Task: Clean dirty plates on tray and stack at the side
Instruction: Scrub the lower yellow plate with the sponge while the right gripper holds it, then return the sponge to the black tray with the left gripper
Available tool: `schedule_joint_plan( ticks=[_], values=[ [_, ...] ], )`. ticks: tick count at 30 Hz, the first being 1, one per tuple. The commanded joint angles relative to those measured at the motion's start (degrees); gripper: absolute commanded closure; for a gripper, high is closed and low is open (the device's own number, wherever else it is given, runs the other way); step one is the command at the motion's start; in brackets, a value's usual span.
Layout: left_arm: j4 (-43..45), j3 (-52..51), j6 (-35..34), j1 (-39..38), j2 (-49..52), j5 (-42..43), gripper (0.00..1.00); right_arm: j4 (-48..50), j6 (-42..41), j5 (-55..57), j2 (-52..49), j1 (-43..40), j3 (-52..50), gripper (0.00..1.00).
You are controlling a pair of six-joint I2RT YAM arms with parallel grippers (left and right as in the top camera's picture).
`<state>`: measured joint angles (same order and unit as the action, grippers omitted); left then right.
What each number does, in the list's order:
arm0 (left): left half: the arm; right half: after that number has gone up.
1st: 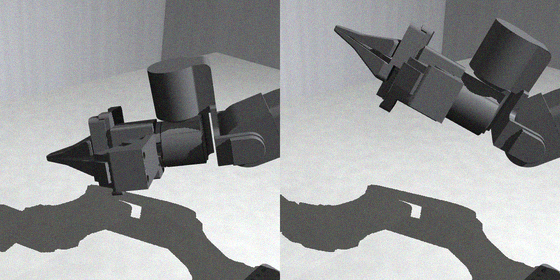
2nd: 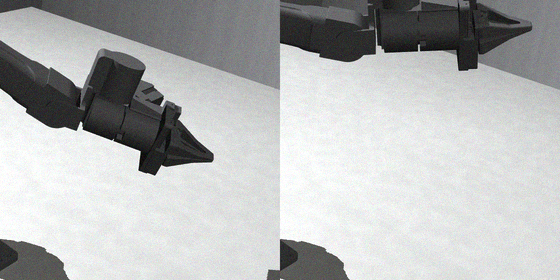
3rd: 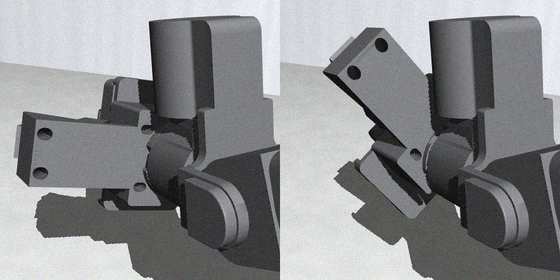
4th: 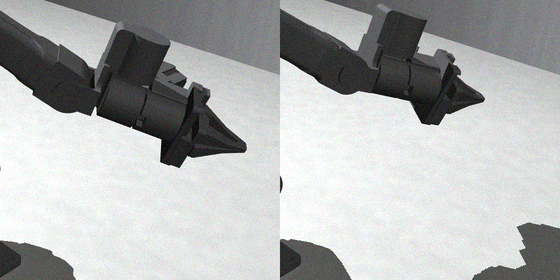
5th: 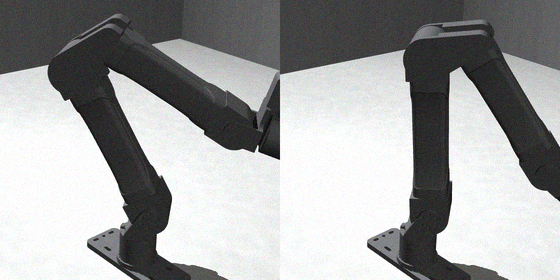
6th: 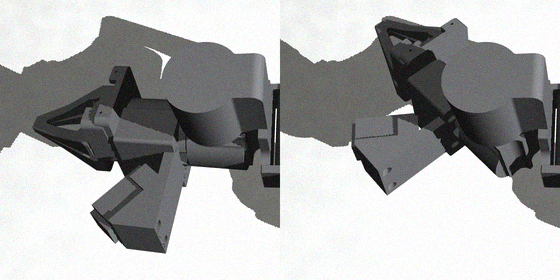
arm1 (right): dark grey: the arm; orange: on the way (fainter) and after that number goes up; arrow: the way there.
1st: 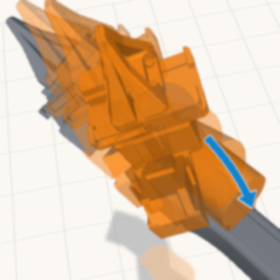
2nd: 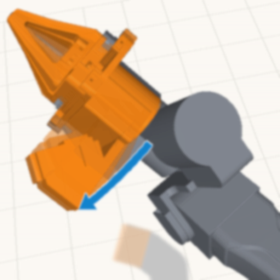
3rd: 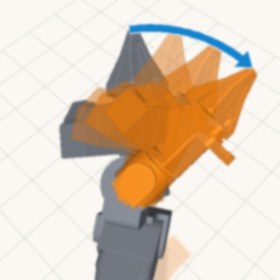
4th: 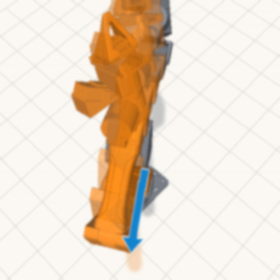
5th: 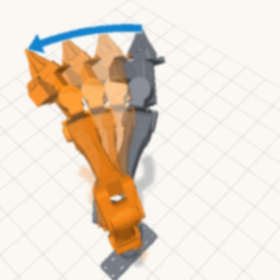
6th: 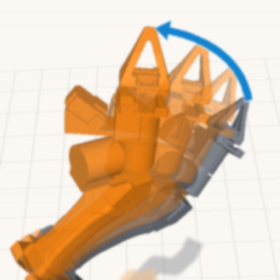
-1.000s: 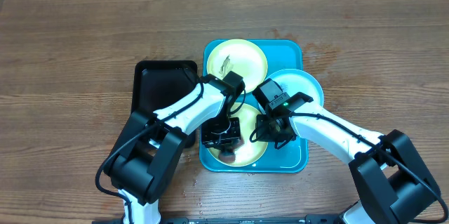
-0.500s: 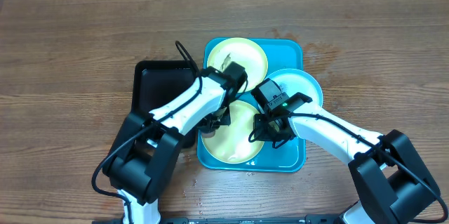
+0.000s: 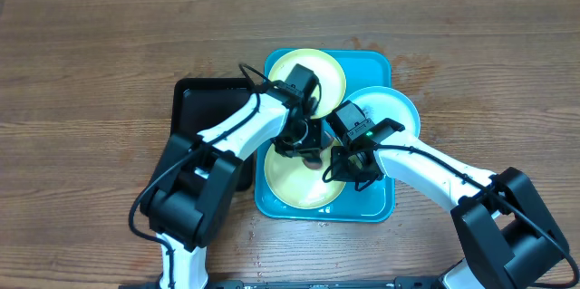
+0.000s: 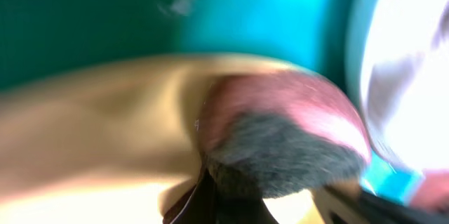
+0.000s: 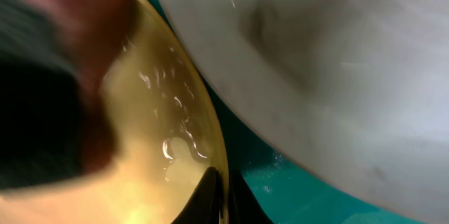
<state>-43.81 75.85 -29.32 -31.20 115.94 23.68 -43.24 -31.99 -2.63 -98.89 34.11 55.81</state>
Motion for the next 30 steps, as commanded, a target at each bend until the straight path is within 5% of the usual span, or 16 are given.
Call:
schedule_joint_plan(
  ticks=[1,13,21,30],
  values=[
    [-2.84,0.28,1.88,-1.4,2.45,11.91,0.96,-0.57,0.68,3.21,-0.83,-0.09,-0.68,0.96],
    [-15.98,0.55,0.83,9.97,-11.37,-6.43,0.96,-0.76,0.7,3.21,-0.83,-0.09,-0.68,0.96],
    [-18.88,-0.24,1.11,22.67,-22.05,-26.56,0.96,-0.68,0.68,3.21,-0.83,-0.09,-0.68,0.96],
    [-10.19,-9.68,2.56,25.18,-16.15,-26.77,0.92,-3.76,0.66,4.5,0.13,-0.09,1.99,0.96]
  ],
)
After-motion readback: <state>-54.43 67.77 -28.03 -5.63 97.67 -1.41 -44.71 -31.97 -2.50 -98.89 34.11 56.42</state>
